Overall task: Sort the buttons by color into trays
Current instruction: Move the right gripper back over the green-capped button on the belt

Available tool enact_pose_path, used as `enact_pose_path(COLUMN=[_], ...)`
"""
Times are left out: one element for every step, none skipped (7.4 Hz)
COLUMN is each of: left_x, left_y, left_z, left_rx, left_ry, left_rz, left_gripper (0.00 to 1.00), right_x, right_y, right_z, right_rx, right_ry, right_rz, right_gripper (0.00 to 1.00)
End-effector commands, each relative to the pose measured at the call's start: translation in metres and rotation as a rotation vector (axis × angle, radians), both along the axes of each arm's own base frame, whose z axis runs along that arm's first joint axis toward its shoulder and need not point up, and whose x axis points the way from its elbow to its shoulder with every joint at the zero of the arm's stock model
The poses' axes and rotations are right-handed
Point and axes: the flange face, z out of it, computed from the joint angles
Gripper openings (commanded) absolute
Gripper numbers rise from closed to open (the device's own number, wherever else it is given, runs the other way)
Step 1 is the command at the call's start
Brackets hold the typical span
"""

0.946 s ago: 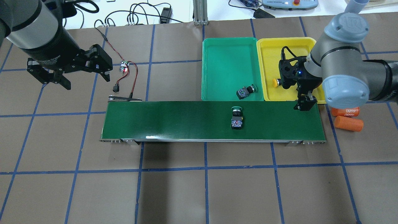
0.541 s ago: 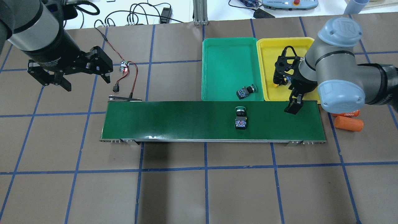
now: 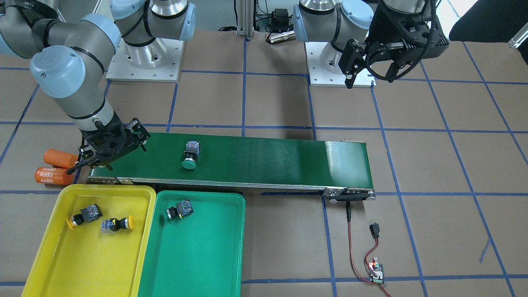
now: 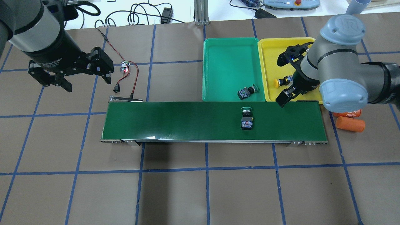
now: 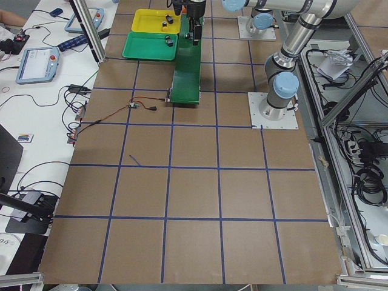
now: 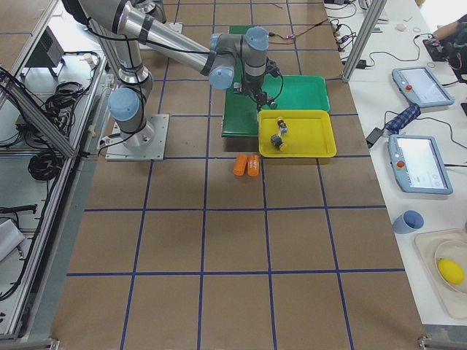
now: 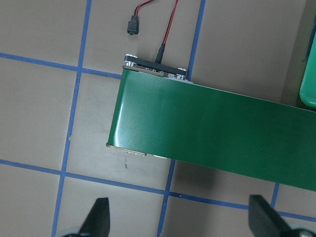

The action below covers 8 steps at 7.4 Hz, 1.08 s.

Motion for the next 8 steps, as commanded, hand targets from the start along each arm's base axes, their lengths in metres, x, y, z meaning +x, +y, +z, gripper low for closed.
enact_pose_path(left_x=[0.0000,0.0000,0.0000,0.0000,-0.0002,-0.0002,-0.0002,-0.0002], left_y=[0.0008,0.0003,0.0009,0.0008,0.0004,0.0004,0.0004,0.0004], left_z=[0.0016,0.0009,0.0008,0.0016,0.0002,0.0002,0.0002,0.0002], left_rx=[-0.004,-0.002,-0.002,-0.004,-0.001,-0.001,-0.001,-0.001], left_ry=[0.000,0.000,0.000,0.000,0.002,0.002,0.002,0.002], left_rz=[-0.003,-0.002,-0.003,-0.002,0.004,0.006,0.007,0.007], left_gripper=[1.00,1.00,1.00,1.00,1.00,1.00,1.00,1.00], right_x=[0.0006,0.0007,0.0008,0.0007,-0.0004,0.0007,0.0007,0.0006], right_y=[0.0014,0.0022,0.0009,0.0009,0.0009,0.0011,0.0011,0.0013], right_z=[-0.0035,-0.0036,-0.0053,-0.0053,-0.0063,-0.0026,-0.0045,-0.0047], right_rx=[0.014,0.019,0.018,0.019,0.020,0.013,0.020,0.022], right_ry=[-0.008,-0.010,-0.013,-0.013,-0.005,-0.016,-0.015,-0.013], right_rz=[-0.201,-0.287,-0.297,-0.332,-0.423,-0.416,-0.413,-0.413], right_gripper=[1.00,1.00,1.00,1.00,1.00,1.00,1.00,1.00])
